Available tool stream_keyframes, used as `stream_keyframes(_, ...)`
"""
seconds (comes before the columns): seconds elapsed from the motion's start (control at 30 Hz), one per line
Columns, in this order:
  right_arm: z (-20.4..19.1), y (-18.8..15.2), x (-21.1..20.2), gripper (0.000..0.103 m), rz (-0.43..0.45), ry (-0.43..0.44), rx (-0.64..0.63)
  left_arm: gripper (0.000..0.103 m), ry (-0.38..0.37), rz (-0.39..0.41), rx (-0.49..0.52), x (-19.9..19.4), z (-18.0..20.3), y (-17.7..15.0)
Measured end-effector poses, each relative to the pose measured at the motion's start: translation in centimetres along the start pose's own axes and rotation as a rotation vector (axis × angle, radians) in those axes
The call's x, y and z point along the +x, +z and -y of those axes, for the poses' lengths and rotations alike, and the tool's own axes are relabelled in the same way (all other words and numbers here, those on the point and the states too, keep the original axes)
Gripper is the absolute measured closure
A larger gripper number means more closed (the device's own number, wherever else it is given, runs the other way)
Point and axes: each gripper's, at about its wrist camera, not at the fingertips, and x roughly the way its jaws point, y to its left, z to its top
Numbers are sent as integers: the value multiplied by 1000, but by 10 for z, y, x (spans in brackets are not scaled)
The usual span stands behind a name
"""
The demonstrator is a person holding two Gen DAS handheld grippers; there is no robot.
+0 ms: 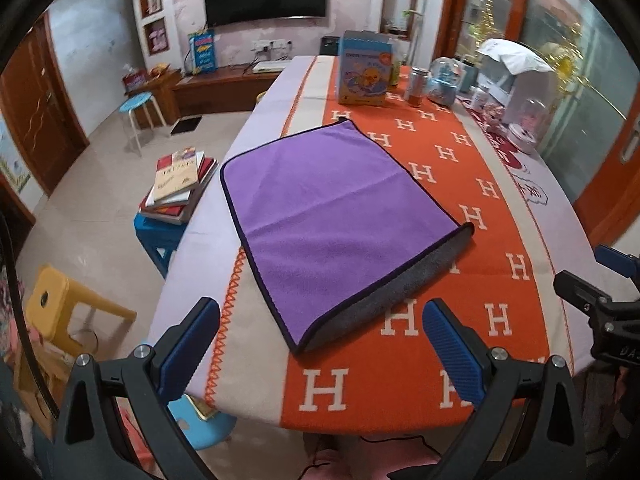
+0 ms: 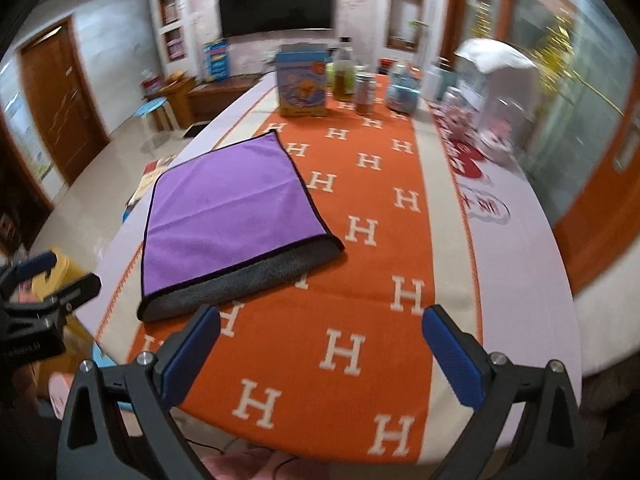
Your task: Fold towel
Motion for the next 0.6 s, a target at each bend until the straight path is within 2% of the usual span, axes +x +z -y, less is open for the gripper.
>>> stream_keyframes(0.2,9,19,30,2,-4,48,-151,2,39,-10,-64,23,3,4)
stream_keyframes(0.4,15,32,56,3,28,124,-298,2,45,20,-107,40,5,10)
stream_keyframes(0.6,15,37,88,8,29,215,-425,2,125,-42,-102,69,8,8)
